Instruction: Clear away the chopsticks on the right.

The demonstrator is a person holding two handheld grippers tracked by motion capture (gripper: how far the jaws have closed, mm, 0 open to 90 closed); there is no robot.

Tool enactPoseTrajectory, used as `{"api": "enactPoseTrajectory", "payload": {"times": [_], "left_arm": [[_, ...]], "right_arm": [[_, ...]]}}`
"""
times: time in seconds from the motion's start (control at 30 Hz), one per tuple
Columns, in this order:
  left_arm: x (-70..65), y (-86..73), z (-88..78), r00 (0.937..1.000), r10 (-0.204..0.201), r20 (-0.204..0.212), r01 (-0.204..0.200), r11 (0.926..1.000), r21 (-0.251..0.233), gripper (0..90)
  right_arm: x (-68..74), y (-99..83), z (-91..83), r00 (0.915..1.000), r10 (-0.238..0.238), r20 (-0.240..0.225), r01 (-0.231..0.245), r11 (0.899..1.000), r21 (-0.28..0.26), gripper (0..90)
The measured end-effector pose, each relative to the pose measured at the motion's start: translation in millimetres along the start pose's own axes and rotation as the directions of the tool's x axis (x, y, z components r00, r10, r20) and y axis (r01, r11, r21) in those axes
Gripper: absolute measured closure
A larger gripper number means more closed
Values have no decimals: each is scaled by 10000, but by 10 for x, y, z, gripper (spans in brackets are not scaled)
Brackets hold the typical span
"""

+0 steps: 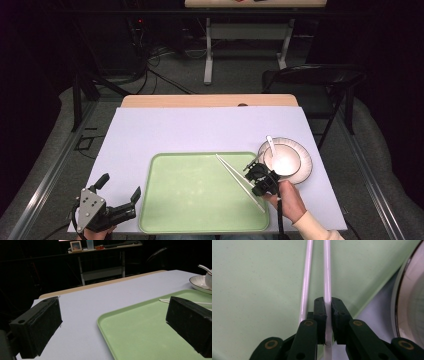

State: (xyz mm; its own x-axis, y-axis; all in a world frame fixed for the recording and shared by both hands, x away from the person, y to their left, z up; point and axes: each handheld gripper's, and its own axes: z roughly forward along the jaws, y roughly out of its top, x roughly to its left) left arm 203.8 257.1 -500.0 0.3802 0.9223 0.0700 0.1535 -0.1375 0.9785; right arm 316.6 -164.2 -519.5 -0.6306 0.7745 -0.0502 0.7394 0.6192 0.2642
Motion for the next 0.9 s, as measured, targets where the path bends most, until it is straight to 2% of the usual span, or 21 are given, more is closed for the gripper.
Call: {"api": "enactPoseTrajectory", "payload": {"times": [0.23, 0.47, 0.5, 0.57, 0.63, 0.77, 0.9], "left_arm": [[0, 0, -1, 10000, 7, 7, -7, 10000, -8, 0], [0, -1, -1, 10000, -9, 8, 9, 10000, -10, 1], [1, -1, -1, 10000, -16, 9, 16, 10000, -10, 0], [0, 0, -1, 10000, 6, 8, -6, 10000, -7, 0], [1, 0, 0, 10000, 2, 14, -2, 10000, -9, 0], [1, -1, 0, 10000, 3, 23, -3, 10000, -12, 0], [2, -2, -1, 10000, -19, 30, 19, 10000, -18, 0]], "right_arm": [[81, 59, 55, 9998, -210, -33, 210, 9997, -102, 799], [72, 49, 52, 9995, -218, -211, 215, 9997, -146, 775], [67, 44, 53, 9990, -228, -382, 221, 9996, -182, 755], [68, 42, 52, 9987, -275, -434, 269, 9995, -162, 750], [74, 32, 48, 9990, -299, -325, 294, 9994, -168, 728], [54, 21, 36, 9984, -531, -191, 526, 9983, -263, 617], [29, -9, -17, 9951, -974, -194, 960, 9933, -639, 433]]}}
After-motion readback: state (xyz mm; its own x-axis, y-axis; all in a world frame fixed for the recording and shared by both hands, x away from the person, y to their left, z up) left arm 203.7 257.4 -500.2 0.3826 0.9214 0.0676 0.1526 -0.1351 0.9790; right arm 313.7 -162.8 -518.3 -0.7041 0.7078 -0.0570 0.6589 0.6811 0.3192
